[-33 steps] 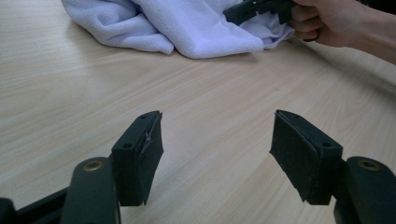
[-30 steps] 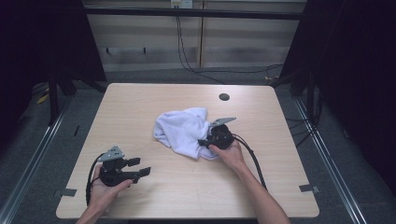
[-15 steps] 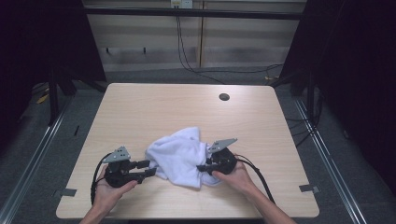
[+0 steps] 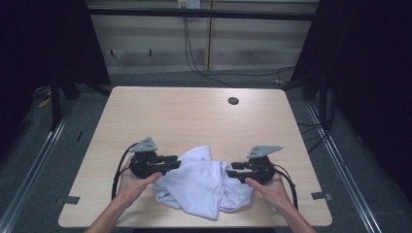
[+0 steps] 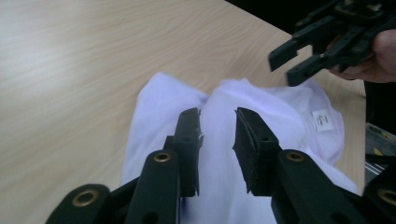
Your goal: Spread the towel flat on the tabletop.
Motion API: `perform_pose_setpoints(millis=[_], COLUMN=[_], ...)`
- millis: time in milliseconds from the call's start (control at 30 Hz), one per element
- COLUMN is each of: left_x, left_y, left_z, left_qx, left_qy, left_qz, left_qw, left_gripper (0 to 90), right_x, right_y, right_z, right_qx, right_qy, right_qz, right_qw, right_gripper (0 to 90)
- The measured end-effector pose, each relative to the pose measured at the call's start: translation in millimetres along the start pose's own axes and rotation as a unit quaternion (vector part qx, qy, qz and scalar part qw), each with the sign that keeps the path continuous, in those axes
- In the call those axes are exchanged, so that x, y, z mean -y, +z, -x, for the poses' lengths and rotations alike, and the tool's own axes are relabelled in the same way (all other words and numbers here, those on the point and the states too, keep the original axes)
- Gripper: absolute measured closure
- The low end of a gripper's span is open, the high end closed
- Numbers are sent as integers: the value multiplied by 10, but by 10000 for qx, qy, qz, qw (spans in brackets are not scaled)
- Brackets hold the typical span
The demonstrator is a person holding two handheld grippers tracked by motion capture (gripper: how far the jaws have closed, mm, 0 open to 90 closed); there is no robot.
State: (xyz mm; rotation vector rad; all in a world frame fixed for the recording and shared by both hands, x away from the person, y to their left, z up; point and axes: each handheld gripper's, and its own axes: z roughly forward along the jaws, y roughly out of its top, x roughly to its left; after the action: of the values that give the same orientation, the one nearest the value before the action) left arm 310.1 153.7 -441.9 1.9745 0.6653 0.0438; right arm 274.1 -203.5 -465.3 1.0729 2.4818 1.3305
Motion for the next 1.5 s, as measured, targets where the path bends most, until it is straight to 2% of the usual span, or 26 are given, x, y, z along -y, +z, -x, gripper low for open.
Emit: perform_pose_setpoints(millis=[33,67,100,133,167,200,233,267,333,367,400,500,533,567,600,667,800,900,967,1100,1133,1200,1267,1367,1433,1500], left_x=[-66,-90,-110,-117,-107,-92,-47,-20,33,55,77,109,117,123,125,126,105,44,-13,-80,-93,-105,-114,-129,-133,-128], left_y=[111,164,232,299,353,391,459,478,503,503,496,502,501,493,482,455,387,297,239,173,151,132,113,63,25,7], left_z=[9,-1,-19,-22,-26,-38,-51,-51,-56,-69,-76,-75,-62,-52,-51,-59,-92,-99,-78,-45,-48,-49,-56,-71,-88,-102], left_qx=[-89,-20,137,136,52,74,26,-62,-68,-2,35,115,115,214,224,370,474,684,795,802,850,821,875,834,765,690], left_qy=[146,115,32,-3,10,-29,-119,-96,1,-89,-113,-20,33,96,117,-9,-152,-366,-412,-351,-408,-443,-484,-546,-536,-505], left_qz=[-13,-26,-73,-158,-225,-286,-446,-500,-703,-807,-773,-930,-931,-974,-925,-846,-656,-248,2,216,303,355,418,490,491,425], left_qw=[9999,9999,9999,9998,9997,9996,9989,9987,9975,9967,9969,9956,9956,9950,9954,9957,9966,9967,9960,9959,9951,9950,9941,9938,9944,9954], left_gripper=[683,657,648,629,610,578,546,492,469,458,445,465,497,560,683,762,784,784,785,786,785,785,784,801,824,835], right_x=[-15,-41,-55,-69,-77,-74,-69,-59,-34,-22,-7,-6,-5,-1,8,14,-36,-84,-128,-219,-238,-250,-249,-241,-237,-237], right_y=[23,98,141,201,254,302,331,377,424,438,458,477,478,480,485,485,378,243,142,-15,-52,-82,-79,-63,-68,-86], right_z=[38,104,130,156,183,206,213,211,192,188,179,139,121,111,97,74,112,174,211,229,228,219,211,214,229,239], right_qx=[73,97,135,194,174,112,75,11,8,-13,-76,-87,-54,-86,-129,-112,-44,16,39,83,108,164,218,274,351,289], right_qy=[6,3,-25,-42,-9,36,54,51,25,15,17,-51,-72,-87,-110,-127,0,178,291,257,236,206,203,198,226,258], right_qz=[-25,-97,-146,-189,-222,-233,-251,-327,-480,-498,-533,-572,-571,-567,-609,-652,-389,-105,99,373,395,383,323,251,212,284], right_qw=[10000,9999,9998,9996,9996,9997,9996,9995,9988,9988,9985,9983,9983,9983,9980,9977,9992,9998,9995,9989,9989,9989,9990,9991,9989,9988], right_gripper=[633,628,616,596,577,562,548,523,516,513,512,577,599,648,722,806,860,865,866,869,869,869,869,870,870,870])
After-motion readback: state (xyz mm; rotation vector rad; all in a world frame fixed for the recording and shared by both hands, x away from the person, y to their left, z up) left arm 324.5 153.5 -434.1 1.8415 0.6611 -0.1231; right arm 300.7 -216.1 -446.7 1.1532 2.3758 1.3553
